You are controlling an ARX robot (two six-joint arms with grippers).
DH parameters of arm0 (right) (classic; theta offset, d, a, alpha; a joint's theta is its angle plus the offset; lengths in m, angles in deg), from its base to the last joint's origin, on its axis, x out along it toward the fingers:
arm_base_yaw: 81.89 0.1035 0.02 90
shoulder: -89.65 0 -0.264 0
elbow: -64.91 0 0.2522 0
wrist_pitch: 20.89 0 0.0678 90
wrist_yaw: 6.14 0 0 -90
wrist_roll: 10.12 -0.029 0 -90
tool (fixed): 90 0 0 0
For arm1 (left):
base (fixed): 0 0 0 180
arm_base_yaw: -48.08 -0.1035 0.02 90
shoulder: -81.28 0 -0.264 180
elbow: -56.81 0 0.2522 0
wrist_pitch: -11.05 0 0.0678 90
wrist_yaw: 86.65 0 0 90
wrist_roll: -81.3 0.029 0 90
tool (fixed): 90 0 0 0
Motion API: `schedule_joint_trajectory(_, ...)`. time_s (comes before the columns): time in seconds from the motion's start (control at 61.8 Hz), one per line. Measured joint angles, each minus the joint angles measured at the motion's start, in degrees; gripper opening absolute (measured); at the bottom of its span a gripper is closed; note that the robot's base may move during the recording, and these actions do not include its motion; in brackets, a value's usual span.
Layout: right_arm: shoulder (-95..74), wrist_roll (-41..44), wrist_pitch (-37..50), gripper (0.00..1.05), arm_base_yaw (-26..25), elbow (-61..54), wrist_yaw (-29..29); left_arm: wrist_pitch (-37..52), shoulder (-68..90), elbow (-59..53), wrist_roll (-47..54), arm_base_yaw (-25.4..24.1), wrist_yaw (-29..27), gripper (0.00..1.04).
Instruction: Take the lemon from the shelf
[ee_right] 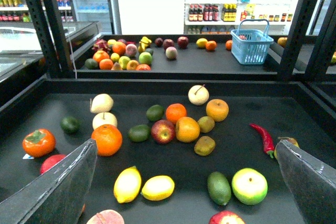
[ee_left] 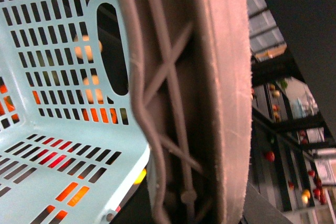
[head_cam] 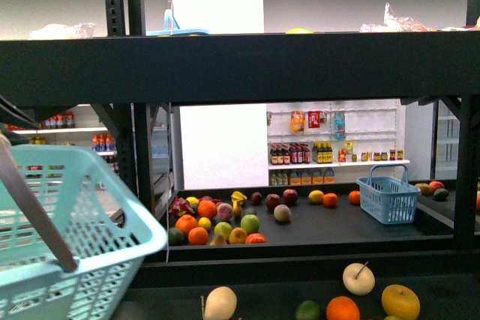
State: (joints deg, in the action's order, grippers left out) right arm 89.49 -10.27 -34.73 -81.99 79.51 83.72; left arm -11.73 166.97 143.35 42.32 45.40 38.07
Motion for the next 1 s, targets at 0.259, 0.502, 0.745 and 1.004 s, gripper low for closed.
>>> schedule_joint_trajectory(0.259,0.0,0.0,0.0,1.02,0.0,0.0,0.02,0.42,1.88,-0.83,5.16,12.76,2.58,0.16)
schedule_joint_trajectory(0.502,0.0,0.0,0.0,1.02,0.02,0.0,0.0,-0.42,8.66,1.27,9.05,18.12,2.67,0.15)
schedule_joint_trajectory(0.745,0.0,0.0,0.0,1.02,0.0,0.0,0.0,1.01,12.04,3.76,9.81,20.68,2.34,0.15)
schedule_joint_trajectory(1.004,-0.44,0.7,-0.61,1.02,0.63,0.09,2.08,1.38,14.03,4.87,10.45,22.21,1.46,0.15)
